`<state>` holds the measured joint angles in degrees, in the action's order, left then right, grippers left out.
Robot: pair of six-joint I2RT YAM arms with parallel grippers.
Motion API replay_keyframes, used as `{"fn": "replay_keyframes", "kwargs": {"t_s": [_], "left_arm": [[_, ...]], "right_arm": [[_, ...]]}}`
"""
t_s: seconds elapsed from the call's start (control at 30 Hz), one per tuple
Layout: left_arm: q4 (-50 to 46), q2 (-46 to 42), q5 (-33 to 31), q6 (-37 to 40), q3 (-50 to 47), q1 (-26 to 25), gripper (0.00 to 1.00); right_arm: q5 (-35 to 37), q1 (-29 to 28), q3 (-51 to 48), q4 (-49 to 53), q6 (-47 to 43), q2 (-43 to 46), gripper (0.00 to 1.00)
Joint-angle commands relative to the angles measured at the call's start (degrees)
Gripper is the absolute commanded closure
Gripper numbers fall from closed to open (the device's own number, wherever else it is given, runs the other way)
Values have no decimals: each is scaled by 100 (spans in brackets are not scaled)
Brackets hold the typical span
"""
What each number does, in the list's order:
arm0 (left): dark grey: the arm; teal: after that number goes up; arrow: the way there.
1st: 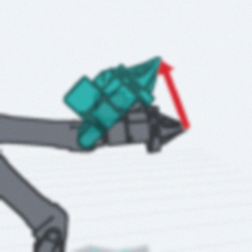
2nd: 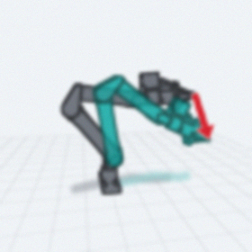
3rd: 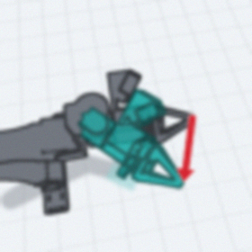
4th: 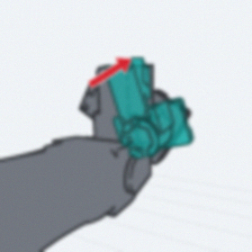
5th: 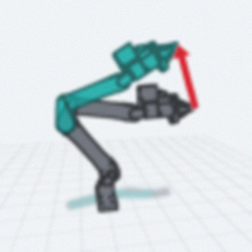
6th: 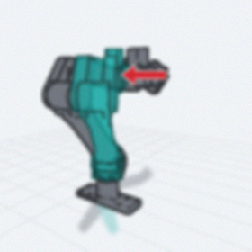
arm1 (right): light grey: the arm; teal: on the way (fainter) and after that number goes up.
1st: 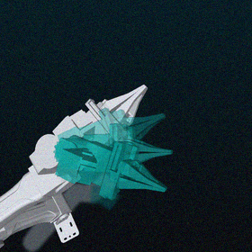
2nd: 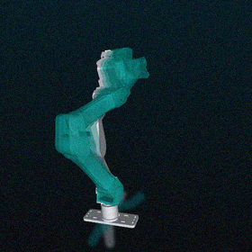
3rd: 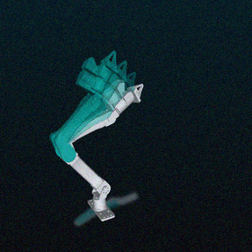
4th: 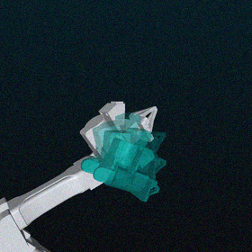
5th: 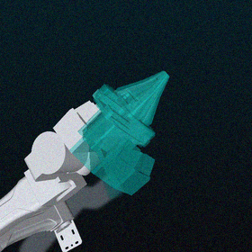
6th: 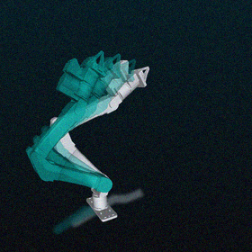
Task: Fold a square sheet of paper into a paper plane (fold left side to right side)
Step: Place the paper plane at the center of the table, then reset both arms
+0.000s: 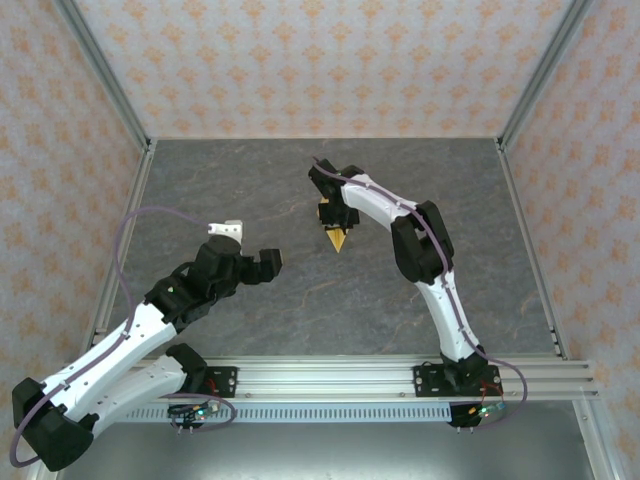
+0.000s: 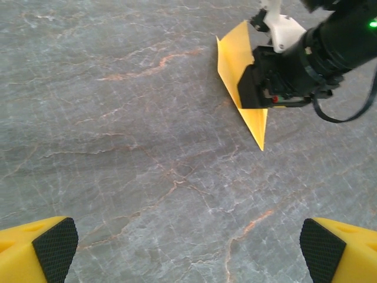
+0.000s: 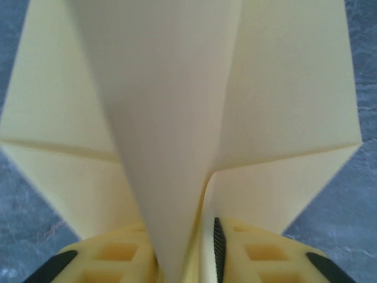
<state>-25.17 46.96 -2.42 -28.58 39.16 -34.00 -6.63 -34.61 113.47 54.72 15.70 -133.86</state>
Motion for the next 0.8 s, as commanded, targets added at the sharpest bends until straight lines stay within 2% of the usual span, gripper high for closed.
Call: {"fn": "replay_keyframes", "kwargs": {"t_s": [0.0, 0.2, 0.3, 0.4, 0.5, 0.6, 0.77], "left_arm": [[-101, -73, -417, -173, 108, 152, 0], [128, -58, -377, -535, 80, 816, 0], [189, -48, -767, -418, 77, 1217, 0], [301, 3, -1274, -97, 59, 1710, 0], [571, 176, -1997, 391, -10, 2029, 0], [1184, 410, -2774, 895, -254, 2124, 0], [2731, 759, -3529, 1598, -1050, 2134, 0]], "right_arm": [[371, -132, -29, 432, -162, 789, 64], [598, -178, -1290, -84, -176, 2320, 51], [934, -91, -2353, -707, -291, 3423, 41], [1434, 174, -3529, -1465, -484, 4506, 28], [1749, 755, -4636, -2122, -567, 5432, 14], [1992, 1426, -5719, -3016, -639, 6154, 0], [2270, 2426, -7481, -5059, -1023, 6777, 0]]}}
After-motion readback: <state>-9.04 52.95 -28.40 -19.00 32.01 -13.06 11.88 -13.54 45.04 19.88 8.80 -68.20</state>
